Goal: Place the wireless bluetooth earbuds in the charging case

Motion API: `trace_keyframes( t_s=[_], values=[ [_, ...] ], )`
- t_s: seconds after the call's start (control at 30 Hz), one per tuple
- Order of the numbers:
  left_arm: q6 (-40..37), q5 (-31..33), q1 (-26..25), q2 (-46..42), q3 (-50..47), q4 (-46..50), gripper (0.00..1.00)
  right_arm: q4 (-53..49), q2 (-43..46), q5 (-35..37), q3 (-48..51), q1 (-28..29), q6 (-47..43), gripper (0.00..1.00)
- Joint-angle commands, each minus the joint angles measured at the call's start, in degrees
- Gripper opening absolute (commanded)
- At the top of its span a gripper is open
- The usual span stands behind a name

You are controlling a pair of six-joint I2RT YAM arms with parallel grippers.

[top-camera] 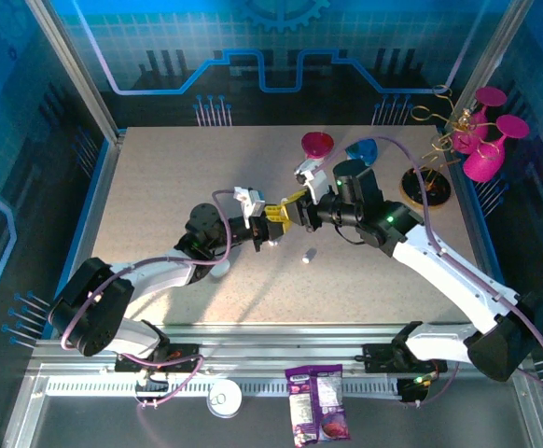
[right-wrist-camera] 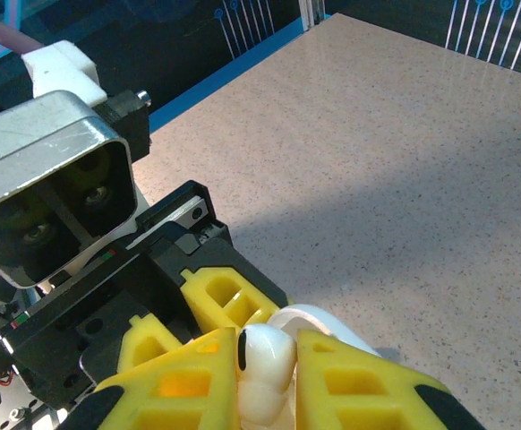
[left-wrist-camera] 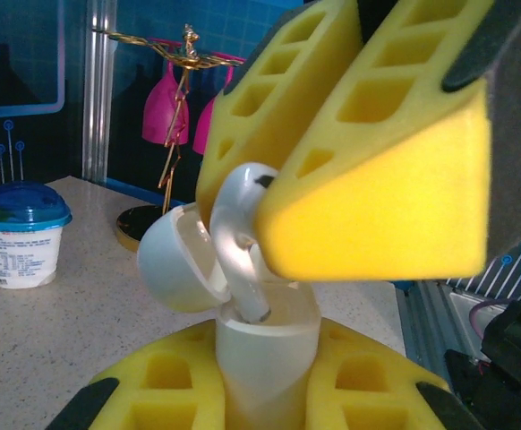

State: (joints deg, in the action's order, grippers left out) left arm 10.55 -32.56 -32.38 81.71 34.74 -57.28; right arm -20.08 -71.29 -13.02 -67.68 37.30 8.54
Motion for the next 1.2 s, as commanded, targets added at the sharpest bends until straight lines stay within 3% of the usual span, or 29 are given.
trace_keyframes(
  t_s=[0.0,0.5,0.6,0.93,1.17],
  values=[
    [0.69,1.59,-0.44,0.47,1.81,-2.36,0.0,1.97,-0.6,-2.01,-0.08,0.76,0.41,0.18],
    [2.54,2.92,-0.43,0.12,2.17,-2.95,0.0,1.81,-1.03,0.77,0.93,0.76,0.62,0.2],
    [2.63,2.61,-0.48,0.09,2.0,-2.93,0.0,1.33,-1.3,1.33,0.14,0.76,0.48,0.27],
    [1.72,2.91,-0.41,0.19,1.32,-2.46,0.0,0.52,1.81,2.05,-1.58,0.67,0.94,0.37],
    [1.01,2.67,-0.43,0.95,1.56,-2.42,0.0,1.68,4.1,0.84,-1.5,0.11,2.38,0.54]
  ],
)
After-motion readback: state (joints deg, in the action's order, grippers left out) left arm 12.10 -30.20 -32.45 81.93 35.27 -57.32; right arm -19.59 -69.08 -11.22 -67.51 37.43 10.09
